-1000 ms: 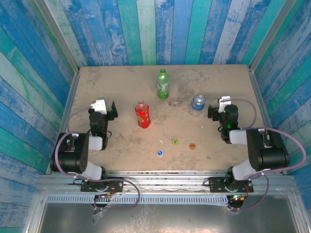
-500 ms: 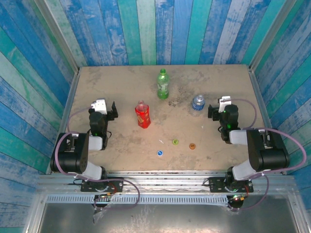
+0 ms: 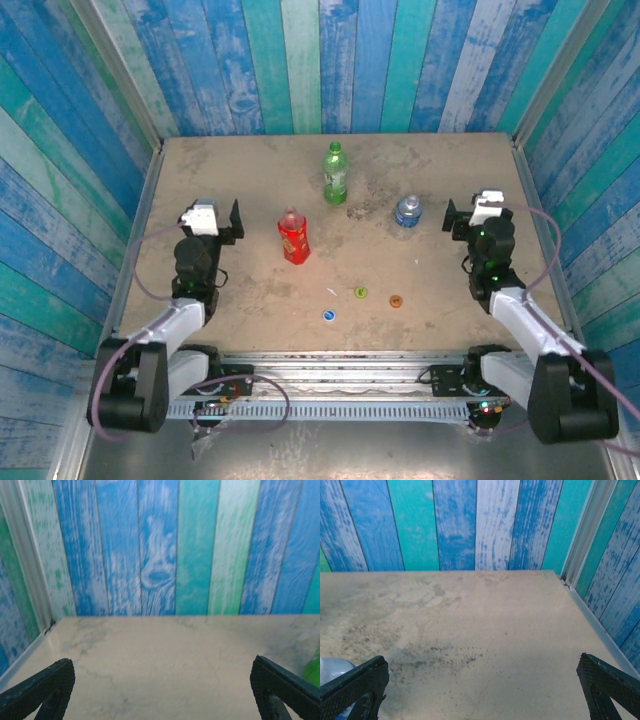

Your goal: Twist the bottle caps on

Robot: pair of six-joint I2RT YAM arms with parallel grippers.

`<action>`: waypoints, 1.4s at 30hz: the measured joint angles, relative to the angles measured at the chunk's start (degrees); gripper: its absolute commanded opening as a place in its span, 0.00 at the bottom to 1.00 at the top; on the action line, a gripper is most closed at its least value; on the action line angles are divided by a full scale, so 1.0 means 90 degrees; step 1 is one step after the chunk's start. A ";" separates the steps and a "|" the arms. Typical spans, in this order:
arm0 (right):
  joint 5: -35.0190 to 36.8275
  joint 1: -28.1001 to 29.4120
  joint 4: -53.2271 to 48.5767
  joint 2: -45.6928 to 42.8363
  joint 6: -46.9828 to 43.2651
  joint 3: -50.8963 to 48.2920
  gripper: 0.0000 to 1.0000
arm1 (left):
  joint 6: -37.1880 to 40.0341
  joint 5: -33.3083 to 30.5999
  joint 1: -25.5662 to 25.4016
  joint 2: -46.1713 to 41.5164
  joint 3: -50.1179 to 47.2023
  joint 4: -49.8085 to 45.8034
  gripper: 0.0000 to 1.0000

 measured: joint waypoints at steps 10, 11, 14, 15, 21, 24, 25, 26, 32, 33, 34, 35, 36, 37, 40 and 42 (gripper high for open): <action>-0.0651 0.1542 -0.2635 -0.0758 -0.0092 0.2018 1.00 | 0.0022 -0.0131 -0.1314 -0.2159 -0.0814 -0.0780 0.94; -0.0644 0.1899 -0.2888 -0.0648 -0.0160 0.2268 1.00 | 0.0049 -0.0117 -0.1484 -0.2259 -0.0855 -0.0845 0.94; -0.0665 0.2868 -0.3538 -0.0107 -0.0291 0.3041 1.00 | 0.0138 0.0005 -0.2008 -0.2402 -0.0923 -0.1039 0.94; -0.0673 0.3179 -0.3740 0.0134 -0.0323 0.3288 1.00 | 0.0153 0.0097 -0.2147 -0.2407 -0.0937 -0.1076 0.94; -0.0818 0.4639 -0.4408 0.1642 -0.0364 0.4449 1.00 | 0.0163 0.0709 -0.2385 -0.2212 -0.1035 -0.1105 0.94; -0.0901 0.5076 -0.4517 0.2351 -0.0345 0.4903 0.99 | 0.0160 0.0976 -0.2397 -0.2072 -0.1095 -0.1098 0.94; -0.0984 0.5161 -0.4517 0.2565 -0.0325 0.5025 0.96 | 0.0158 0.1054 -0.2397 -0.2040 -0.1127 -0.1090 0.94; -0.1020 0.5195 -0.4510 0.2705 -0.0304 0.5095 0.95 | 0.0160 0.1095 -0.2397 -0.2013 -0.1149 -0.1090 0.94; -0.1404 0.5197 -0.4452 0.3553 -0.0085 0.5661 0.86 | 0.0160 0.1248 -0.2397 -0.1817 -0.1180 -0.1037 0.94; -0.1447 0.5200 -0.4444 0.3691 -0.0068 0.5768 0.82 | 0.0160 0.1270 -0.2397 -0.1785 -0.1180 -0.1018 0.94; -0.1489 0.5197 -0.4432 0.3818 -0.0056 0.5872 0.78 | 0.0160 0.1280 -0.2397 -0.1758 -0.1180 -0.1001 0.94; -0.1513 0.5200 -0.4425 0.3929 -0.0046 0.5960 0.74 | 0.0160 0.1294 -0.2397 -0.1741 -0.1180 -0.0991 0.94; -0.1530 0.5200 -0.4420 0.4044 -0.0039 0.6050 0.73 | 0.0160 0.1299 -0.2397 -0.1729 -0.1180 -0.0988 0.94; -0.1537 0.5200 -0.4420 0.4143 -0.0022 0.6125 0.73 | 0.0160 0.1307 -0.2397 -0.1719 -0.1180 -0.0974 0.94; -0.1547 0.5200 -0.4422 0.4452 -0.0017 0.6353 0.65 | 0.0160 0.1326 -0.2397 -0.1705 -0.1180 -0.0947 0.94; -0.1549 0.5197 -0.4422 0.4622 -0.0007 0.6487 0.65 | 0.0160 0.1328 -0.2397 -0.1700 -0.1180 -0.0945 0.94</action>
